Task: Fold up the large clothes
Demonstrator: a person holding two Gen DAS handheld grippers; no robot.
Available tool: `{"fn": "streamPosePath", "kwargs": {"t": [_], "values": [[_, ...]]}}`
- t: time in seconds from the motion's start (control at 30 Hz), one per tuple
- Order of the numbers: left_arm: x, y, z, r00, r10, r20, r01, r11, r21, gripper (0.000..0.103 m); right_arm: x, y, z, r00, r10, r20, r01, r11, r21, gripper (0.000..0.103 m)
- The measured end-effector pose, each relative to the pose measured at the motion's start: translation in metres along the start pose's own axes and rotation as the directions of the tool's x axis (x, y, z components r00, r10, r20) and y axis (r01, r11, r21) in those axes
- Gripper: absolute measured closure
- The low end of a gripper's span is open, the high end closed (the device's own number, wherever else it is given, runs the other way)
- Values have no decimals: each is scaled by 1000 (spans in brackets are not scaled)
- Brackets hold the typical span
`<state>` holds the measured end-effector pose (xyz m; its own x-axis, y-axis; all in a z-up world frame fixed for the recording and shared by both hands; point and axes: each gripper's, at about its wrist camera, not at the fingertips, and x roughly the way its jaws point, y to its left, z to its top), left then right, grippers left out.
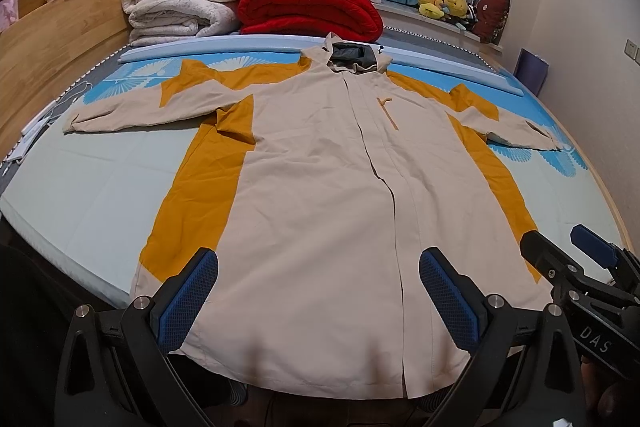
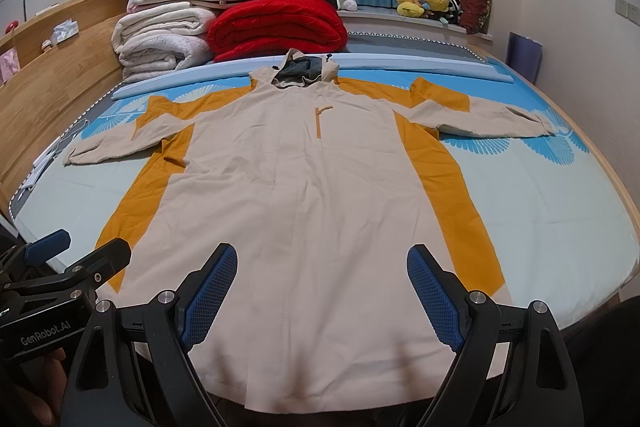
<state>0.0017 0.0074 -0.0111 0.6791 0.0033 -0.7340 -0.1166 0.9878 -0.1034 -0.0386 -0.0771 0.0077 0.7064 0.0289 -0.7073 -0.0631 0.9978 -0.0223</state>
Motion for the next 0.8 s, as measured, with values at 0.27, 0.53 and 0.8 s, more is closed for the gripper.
{"fn": "streamPosePath", "kwargs": {"t": [0.27, 0.53, 0.8], "values": [[0, 0, 0, 1000, -1, 0, 1, 1000, -2, 3, 0, 0, 0, 1000, 4, -4, -4, 1000, -3, 16], [-3, -1, 4, 1000, -12, 8, 12, 1000, 3, 7, 0, 1, 1, 1000, -7, -16, 7, 1000, -19, 16], [-14, 8, 23, 998, -41, 38, 41, 999, 4, 46, -1, 2, 5, 1000, -10, -25, 10, 1000, -19, 16]]}}
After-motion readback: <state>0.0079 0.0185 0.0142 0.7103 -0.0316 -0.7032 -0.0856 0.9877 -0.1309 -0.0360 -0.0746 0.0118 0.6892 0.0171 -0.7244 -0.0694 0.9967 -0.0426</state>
